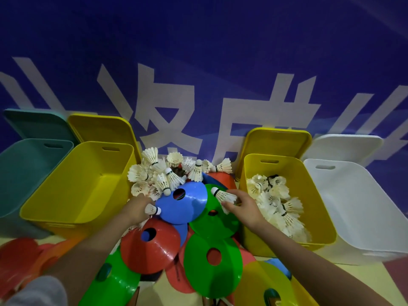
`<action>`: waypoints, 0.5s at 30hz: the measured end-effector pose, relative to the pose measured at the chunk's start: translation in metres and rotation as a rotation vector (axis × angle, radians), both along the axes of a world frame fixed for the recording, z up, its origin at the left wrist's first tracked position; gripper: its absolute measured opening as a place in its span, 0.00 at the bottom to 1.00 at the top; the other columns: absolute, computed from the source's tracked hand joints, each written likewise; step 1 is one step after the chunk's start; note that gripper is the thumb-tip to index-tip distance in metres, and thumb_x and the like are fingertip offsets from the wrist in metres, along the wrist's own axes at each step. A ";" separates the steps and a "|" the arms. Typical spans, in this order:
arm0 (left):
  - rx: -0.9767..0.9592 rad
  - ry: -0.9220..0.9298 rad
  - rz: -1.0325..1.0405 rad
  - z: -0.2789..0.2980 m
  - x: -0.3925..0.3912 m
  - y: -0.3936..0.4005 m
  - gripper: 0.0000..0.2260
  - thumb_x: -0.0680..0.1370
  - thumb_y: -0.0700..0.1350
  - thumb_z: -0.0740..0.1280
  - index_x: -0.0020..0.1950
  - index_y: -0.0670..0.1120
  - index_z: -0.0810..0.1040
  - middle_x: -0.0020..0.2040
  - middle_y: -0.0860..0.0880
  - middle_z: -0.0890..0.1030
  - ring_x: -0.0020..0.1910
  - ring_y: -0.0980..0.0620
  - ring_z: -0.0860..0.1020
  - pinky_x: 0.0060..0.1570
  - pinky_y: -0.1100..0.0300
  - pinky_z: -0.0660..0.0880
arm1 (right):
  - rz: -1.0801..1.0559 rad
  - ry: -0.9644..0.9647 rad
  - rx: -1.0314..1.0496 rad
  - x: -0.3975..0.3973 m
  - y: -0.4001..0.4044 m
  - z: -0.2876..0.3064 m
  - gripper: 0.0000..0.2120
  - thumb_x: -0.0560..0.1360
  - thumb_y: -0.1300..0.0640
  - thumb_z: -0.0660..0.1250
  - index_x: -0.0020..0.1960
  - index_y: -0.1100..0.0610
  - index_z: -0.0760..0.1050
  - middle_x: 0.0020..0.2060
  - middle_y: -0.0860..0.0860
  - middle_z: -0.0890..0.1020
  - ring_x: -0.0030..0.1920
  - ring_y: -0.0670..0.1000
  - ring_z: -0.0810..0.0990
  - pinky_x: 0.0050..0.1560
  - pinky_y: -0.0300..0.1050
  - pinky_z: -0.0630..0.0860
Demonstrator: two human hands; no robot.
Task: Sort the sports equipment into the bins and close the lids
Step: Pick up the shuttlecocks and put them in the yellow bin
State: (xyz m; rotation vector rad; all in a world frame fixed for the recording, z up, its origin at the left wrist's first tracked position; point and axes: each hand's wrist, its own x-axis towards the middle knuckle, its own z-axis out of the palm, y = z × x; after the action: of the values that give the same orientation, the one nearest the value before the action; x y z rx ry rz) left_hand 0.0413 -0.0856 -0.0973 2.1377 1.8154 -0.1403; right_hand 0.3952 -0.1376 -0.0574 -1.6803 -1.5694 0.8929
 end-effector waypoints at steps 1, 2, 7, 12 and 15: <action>0.040 -0.088 0.070 0.000 0.001 -0.004 0.17 0.73 0.46 0.70 0.62 0.51 0.76 0.58 0.45 0.74 0.56 0.46 0.74 0.51 0.57 0.72 | 0.010 0.000 0.012 -0.001 0.000 0.000 0.18 0.72 0.51 0.72 0.61 0.51 0.76 0.53 0.49 0.78 0.48 0.45 0.78 0.46 0.35 0.74; 0.091 -0.168 0.129 0.001 0.003 -0.009 0.18 0.73 0.46 0.71 0.63 0.50 0.76 0.58 0.44 0.74 0.56 0.46 0.75 0.50 0.57 0.71 | 0.017 0.010 0.027 -0.001 0.001 0.000 0.18 0.72 0.50 0.72 0.61 0.51 0.75 0.53 0.48 0.78 0.48 0.45 0.77 0.46 0.34 0.73; 0.276 -0.381 0.219 0.026 0.043 -0.037 0.20 0.72 0.52 0.73 0.63 0.55 0.76 0.55 0.50 0.77 0.55 0.50 0.74 0.49 0.56 0.73 | 0.020 0.088 0.156 0.016 0.002 0.007 0.17 0.73 0.50 0.71 0.62 0.47 0.75 0.54 0.44 0.77 0.55 0.44 0.75 0.52 0.36 0.73; 0.283 -0.652 0.169 0.056 0.117 -0.050 0.18 0.71 0.50 0.74 0.60 0.51 0.79 0.53 0.51 0.77 0.52 0.52 0.76 0.49 0.56 0.74 | -0.159 0.149 0.226 0.073 0.002 0.010 0.16 0.75 0.52 0.69 0.62 0.49 0.76 0.56 0.47 0.78 0.53 0.44 0.76 0.50 0.36 0.71; 0.289 -0.722 0.103 0.070 0.175 -0.050 0.16 0.72 0.49 0.74 0.59 0.50 0.79 0.52 0.52 0.76 0.50 0.55 0.76 0.50 0.61 0.72 | -0.271 0.101 0.217 0.126 0.003 0.008 0.18 0.74 0.46 0.68 0.63 0.48 0.75 0.55 0.49 0.79 0.51 0.48 0.78 0.49 0.44 0.75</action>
State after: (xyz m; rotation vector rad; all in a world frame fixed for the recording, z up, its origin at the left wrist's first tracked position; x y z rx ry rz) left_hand 0.2159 -0.1353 -0.0271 1.8889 1.5473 0.8512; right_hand 0.5207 -0.1348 -0.0497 -1.6175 -1.2833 0.6339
